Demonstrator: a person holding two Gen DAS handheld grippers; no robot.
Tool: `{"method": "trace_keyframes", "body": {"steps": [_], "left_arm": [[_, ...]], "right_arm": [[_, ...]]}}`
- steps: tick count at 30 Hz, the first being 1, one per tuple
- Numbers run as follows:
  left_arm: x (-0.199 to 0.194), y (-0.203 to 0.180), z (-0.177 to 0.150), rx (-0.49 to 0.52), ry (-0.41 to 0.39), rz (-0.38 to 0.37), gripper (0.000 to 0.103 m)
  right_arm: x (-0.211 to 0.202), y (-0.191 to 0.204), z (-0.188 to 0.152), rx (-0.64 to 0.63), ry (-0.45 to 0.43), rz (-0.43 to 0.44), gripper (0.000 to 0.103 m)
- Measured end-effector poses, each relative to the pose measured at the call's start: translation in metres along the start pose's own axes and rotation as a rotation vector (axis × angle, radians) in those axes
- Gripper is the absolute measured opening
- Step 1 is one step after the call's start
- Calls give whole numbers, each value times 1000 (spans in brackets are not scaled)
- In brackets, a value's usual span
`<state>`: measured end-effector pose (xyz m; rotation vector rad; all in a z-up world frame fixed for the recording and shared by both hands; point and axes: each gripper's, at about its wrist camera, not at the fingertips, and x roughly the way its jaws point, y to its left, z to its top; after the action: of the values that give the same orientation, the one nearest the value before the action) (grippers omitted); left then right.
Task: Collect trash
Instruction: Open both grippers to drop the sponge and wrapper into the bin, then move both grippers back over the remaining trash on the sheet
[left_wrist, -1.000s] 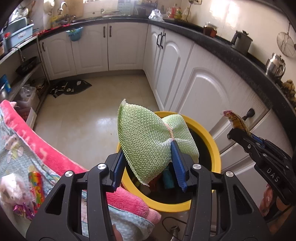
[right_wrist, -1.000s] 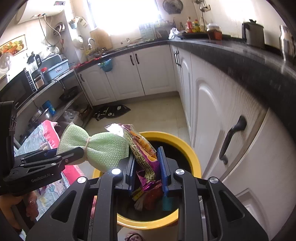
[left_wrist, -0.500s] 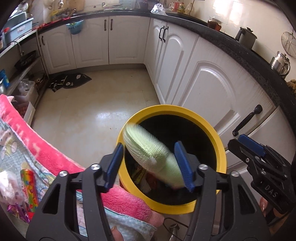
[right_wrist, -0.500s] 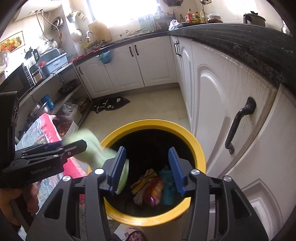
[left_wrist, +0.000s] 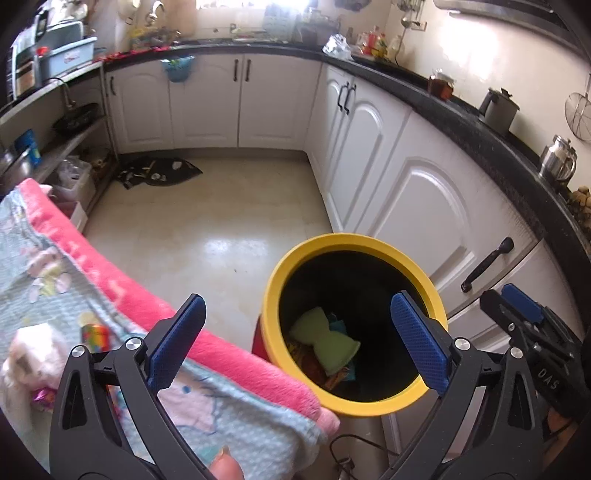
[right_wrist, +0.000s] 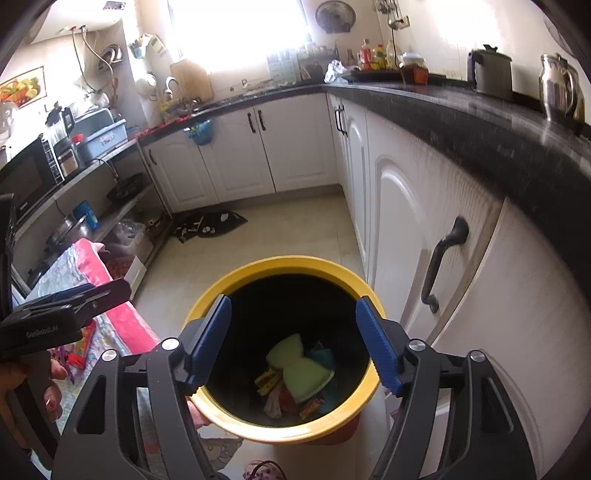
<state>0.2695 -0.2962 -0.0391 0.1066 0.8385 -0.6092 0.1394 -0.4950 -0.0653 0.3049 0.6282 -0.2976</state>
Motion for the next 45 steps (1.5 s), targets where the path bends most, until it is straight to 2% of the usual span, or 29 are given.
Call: {"method": "trace_keyframes", "body": {"steps": [10,14,21,45], "left_arm": [[-45,18,-19,-3,-70,38,92],[-61,29,-26,-19,-90,47,92],[-88,51,-39,-57,-122,80,92],[-190,153,-92,-237,-220,269,92]], "right_arm": [[-28,18,7,-36,-48,23,70],[-39,26,8,-44,-65,42,75],[-56,49,8,-79,-84,85,77],[-91,166,-14,-268,-67,361,78]]}}
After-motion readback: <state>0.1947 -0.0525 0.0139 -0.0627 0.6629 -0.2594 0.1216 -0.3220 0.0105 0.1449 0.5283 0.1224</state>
